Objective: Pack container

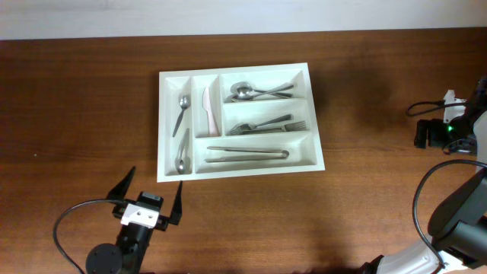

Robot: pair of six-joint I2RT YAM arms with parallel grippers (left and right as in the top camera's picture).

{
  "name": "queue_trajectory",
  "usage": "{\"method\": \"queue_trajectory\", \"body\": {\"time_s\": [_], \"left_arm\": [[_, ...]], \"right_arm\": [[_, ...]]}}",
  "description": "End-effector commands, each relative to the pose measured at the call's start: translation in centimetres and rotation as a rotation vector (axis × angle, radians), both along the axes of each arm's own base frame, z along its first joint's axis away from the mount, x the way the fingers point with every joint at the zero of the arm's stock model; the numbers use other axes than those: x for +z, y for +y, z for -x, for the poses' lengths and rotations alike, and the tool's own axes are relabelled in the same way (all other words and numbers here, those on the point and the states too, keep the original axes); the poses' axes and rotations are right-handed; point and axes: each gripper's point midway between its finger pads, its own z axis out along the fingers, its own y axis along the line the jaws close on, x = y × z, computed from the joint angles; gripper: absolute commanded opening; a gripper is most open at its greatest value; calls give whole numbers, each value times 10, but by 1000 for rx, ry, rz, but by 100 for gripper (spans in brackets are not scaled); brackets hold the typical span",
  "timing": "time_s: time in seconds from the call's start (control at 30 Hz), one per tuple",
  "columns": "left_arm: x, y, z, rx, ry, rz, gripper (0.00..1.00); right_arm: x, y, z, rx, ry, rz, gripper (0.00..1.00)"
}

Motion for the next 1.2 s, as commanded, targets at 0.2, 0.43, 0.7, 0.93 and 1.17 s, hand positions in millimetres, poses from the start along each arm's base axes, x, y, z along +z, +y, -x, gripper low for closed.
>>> {"method": "queue_trajectory", "body": {"time_s": [0.2, 0.43, 0.7, 0.93, 1.17], "left_arm": [[-33, 46, -15, 270, 26, -23, 99], [-62, 46, -19, 271, 76, -30, 99], [-61, 47, -19, 271, 72, -29, 99], [-62, 47, -19, 271, 73, -29, 99], [-62, 47, -19, 271, 73, -29, 99]], "right_arm": [[4, -2, 0, -10, -9, 14, 99], [5, -2, 0, -10, -9, 14, 99], [4, -2, 0, -10, -9, 14, 99], [4, -2, 0, -10, -9, 14, 99], [4, -2, 0, -10, -9, 14, 100]]}}
